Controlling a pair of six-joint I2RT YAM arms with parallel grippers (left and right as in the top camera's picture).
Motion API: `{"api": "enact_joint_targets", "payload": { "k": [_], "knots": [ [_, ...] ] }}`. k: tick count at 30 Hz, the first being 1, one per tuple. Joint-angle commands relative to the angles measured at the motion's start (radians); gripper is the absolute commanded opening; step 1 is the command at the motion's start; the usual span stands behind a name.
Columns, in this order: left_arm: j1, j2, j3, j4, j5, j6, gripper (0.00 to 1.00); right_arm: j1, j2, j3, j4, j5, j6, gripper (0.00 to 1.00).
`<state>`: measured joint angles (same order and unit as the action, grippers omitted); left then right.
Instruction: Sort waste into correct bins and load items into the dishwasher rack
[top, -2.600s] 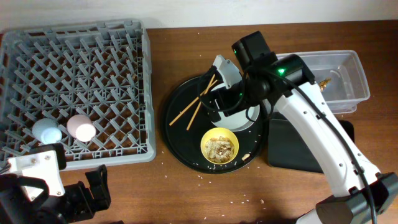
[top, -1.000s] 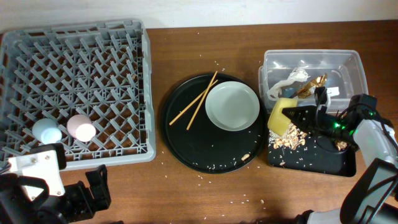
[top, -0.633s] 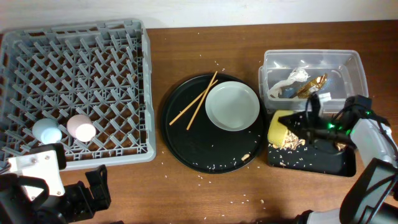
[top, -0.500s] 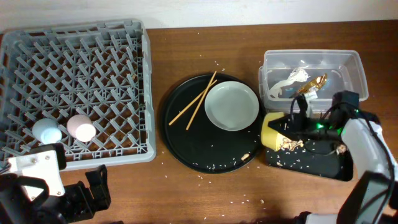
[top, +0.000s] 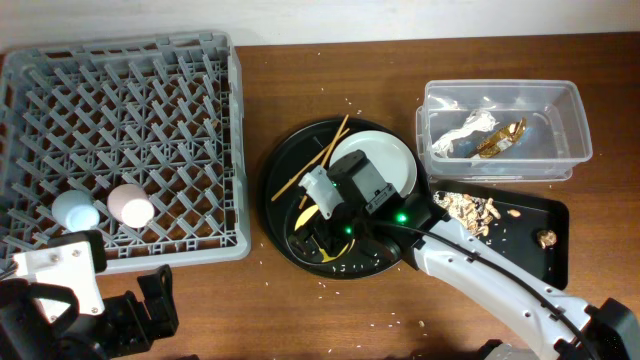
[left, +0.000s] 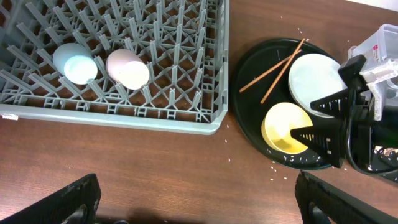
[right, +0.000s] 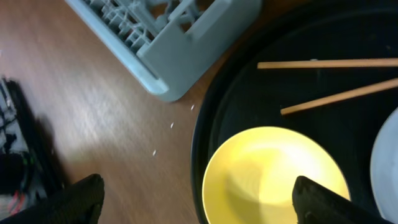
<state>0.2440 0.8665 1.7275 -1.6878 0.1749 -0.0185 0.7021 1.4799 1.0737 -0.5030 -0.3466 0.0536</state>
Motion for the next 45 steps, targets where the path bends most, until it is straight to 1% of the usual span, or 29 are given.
{"api": "enact_joint_targets", "payload": {
  "k": [1,3,4,5,7,8,9,10,14,16,18,20,21,22,23,25,34,35,36,37,38,39,40,41,42,43,44,45],
  "knots": [
    [-0.002,0.002,-0.003,0.000,-0.005,0.012,0.99,-0.003,-0.021,0.020,0.013,0.077,0.007,0.99],
    [-0.002,0.002,-0.003,0.000,-0.005,0.012,0.99,-0.084,-0.078,0.074,0.010,0.096,-0.018,0.98],
    [-0.002,0.002,-0.003,0.000,-0.005,0.012,0.99,-0.141,-0.142,0.107,-0.012,0.096,-0.048,0.98],
    [-0.002,0.002,-0.003,0.000,-0.005,0.012,0.99,-0.219,-0.282,0.130,-0.043,0.097,-0.105,0.98],
    [-0.002,0.002,-0.003,0.000,-0.005,0.012,0.99,-0.291,-0.438,0.121,-0.068,0.102,-0.203,0.98],
    [-0.002,0.002,-0.003,0.000,-0.005,0.012,0.99,-0.336,-0.523,0.093,-0.074,0.136,-0.216,0.98],
    [-0.002,0.002,-0.003,0.000,-0.005,0.012,0.99,-0.404,-0.655,0.004,-0.061,0.185,-0.215,0.98],
    [-0.002,0.002,-0.003,0.000,-0.005,0.012,0.99,-0.429,-0.766,-0.101,-0.035,0.249,-0.215,0.98],
    [-0.002,0.002,-0.003,0.000,-0.005,0.012,0.99,-0.527,-1.198,-0.555,0.133,0.254,-0.214,0.98],
    [-0.002,0.002,-0.003,0.000,-0.005,0.012,0.99,-0.581,-1.328,-0.706,0.142,0.253,-0.214,0.98],
    [-0.002,0.002,-0.003,0.000,-0.005,0.012,0.99,-0.632,-1.462,-0.874,0.240,0.253,-0.214,0.98],
    [-0.002,0.002,-0.003,0.000,-0.005,0.012,0.99,-0.638,-1.476,-0.988,0.388,0.253,-0.210,0.99],
    [-0.002,0.002,-0.003,0.000,-0.005,0.012,0.99,-0.638,-1.476,-1.045,0.494,0.253,-0.210,0.98],
    [-0.002,0.002,-0.003,0.000,-0.005,0.012,0.99,-0.637,-1.476,-1.068,0.532,0.253,-0.211,0.98],
    [-0.002,0.002,-0.003,0.000,-0.005,0.012,0.99,-0.637,-1.476,-1.068,0.533,0.254,-0.211,0.99],
    [-0.002,0.002,-0.003,0.000,-0.005,0.012,0.99,-0.637,-1.476,-1.068,0.434,0.254,-0.211,0.98],
    [-0.002,0.002,-0.003,0.000,-0.005,0.012,0.99,-0.637,-1.471,-1.068,0.433,0.254,-0.211,0.98],
    [-0.002,0.002,-0.003,0.000,-0.028,0.021,0.99,-0.637,-1.471,-1.068,0.433,0.254,-0.211,0.98],
    [-0.002,0.002,-0.003,0.000,-0.090,0.023,0.99,-0.637,-1.471,-1.068,0.432,0.254,-0.211,0.98],
    [-0.002,0.002,-0.003,0.000,-0.090,0.023,0.99,-0.637,-1.471,-1.068,0.433,0.254,-0.211,0.98],
    [-0.002,0.002,-0.003,0.026,0.003,-0.040,0.99,-0.637,-1.471,-1.068,0.433,0.254,-0.211,0.98],
    [-0.002,0.002,-0.003,0.076,0.134,-0.068,0.99,-0.637,-1.471,-1.068,0.432,0.254,-0.211,0.98],
    [-0.002,0.002,-0.003,0.172,0.269,-0.068,0.99,-0.637,-1.471,-1.068,0.432,0.254,-0.211,0.99],
    [-0.002,0.005,-0.008,0.276,0.299,-0.105,0.99,-0.637,-1.471,-1.068,0.432,0.254,-0.211,0.98],
    [-0.002,0.046,-0.013,0.319,0.241,-0.216,0.99,-0.637,-1.471,-1.068,0.432,0.254,-0.211,0.98],
    [-0.007,0.122,-0.013,0.297,0.240,-0.209,0.99,-0.637,-1.471,-1.068,0.433,0.254,-0.211,0.98],
    [-0.047,0.216,-0.013,0.252,0.240,-0.163,0.95,-0.637,-1.471,-1.068,0.433,0.254,-0.211,0.98],
    [-0.126,0.314,-0.013,0.202,0.222,-0.133,0.90,-0.637,-1.471,-1.068,0.432,0.254,-0.211,0.99]
  ]
}}
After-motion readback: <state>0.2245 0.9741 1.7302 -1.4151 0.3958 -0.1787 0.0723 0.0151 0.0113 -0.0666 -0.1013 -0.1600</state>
